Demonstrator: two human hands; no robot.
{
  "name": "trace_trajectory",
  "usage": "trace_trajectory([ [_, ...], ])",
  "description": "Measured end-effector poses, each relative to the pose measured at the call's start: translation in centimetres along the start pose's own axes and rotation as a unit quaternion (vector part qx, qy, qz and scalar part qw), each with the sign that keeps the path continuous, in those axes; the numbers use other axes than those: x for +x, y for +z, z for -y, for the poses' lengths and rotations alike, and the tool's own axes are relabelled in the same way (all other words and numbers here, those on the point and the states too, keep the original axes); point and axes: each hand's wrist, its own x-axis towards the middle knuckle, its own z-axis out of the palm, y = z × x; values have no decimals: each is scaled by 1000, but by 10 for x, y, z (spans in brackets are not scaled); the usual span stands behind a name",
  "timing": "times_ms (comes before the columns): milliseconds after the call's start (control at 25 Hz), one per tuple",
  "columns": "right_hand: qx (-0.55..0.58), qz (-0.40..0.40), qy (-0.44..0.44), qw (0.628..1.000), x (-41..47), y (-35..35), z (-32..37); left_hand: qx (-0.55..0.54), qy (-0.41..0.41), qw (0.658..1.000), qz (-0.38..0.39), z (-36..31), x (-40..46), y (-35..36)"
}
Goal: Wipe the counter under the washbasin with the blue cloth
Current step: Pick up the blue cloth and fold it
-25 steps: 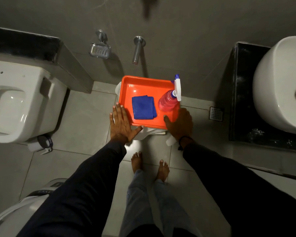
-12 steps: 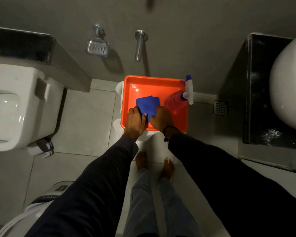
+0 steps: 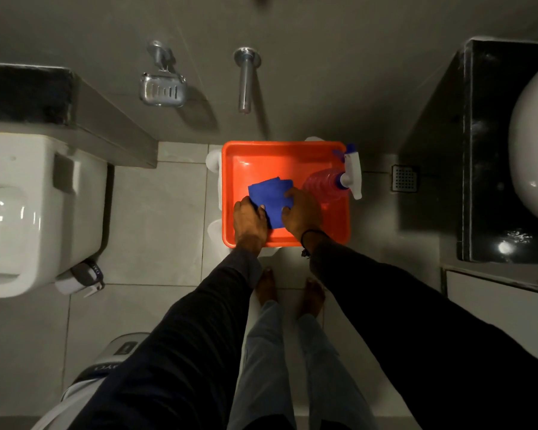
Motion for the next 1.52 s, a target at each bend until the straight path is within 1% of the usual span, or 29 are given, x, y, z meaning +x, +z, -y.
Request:
trace_trajectory([
  [120, 48, -17, 27, 998, -3, 2, 0, -63, -34, 997, 1, 4, -5, 0],
  [200, 87, -19, 53, 995, -8, 2, 0, -129, -73, 989, 13, 8, -8, -2],
  [280, 126, -22, 76, 989, -16, -1, 2, -211, -109, 971, 40, 8, -16, -9],
  [360, 153, -25, 88, 984, -24, -7, 4, -275, -122, 952, 63, 7, -25, -20],
  [560, 219, -18, 81, 972, -52, -35, 8, -343, -131, 917, 155, 1, -51, -54],
  [640, 239, -3, 85, 967, -64, -49, 11, -364, -137, 902, 189, -4, -66, -66],
  [720, 275, 22, 88, 957, -78, -66, 13, -394, -142, 884, 206, -12, -82, -77],
  [800, 354, 73, 109, 926, -95, -84, 15, -421, -137, 868, 224, -21, -97, -84],
  [920, 491, 161, 140, 845, -128, -116, 11, -432, -114, 855, 262, -42, -124, -89],
  [960, 519, 182, 131, 825, -136, -128, 7, -433, -106, 853, 273, -51, -132, -89],
  [1040, 547, 210, 112, 803, -152, -148, -5, -435, -93, 848, 290, -68, -150, -86],
  [1080, 555, 209, 108, 798, -160, -157, -13, -431, -85, 848, 297, -77, -159, -83],
  [1160, 573, 176, 107, 793, -169, -173, -31, -402, -68, 859, 310, -94, -172, -73],
  [1200, 579, 148, 108, 795, -175, -183, -42, -383, -56, 867, 312, -103, -181, -66],
  [1280, 567, 101, 97, 812, -190, -204, -67, -353, -33, 884, 305, -121, -199, -48],
  [1360, 550, 84, 90, 826, -202, -223, -89, -339, -14, 892, 299, -136, -215, -31],
  [1520, 540, 75, 96, 833, -233, -255, -146, -311, 49, 896, 313, -164, -266, 13],
])
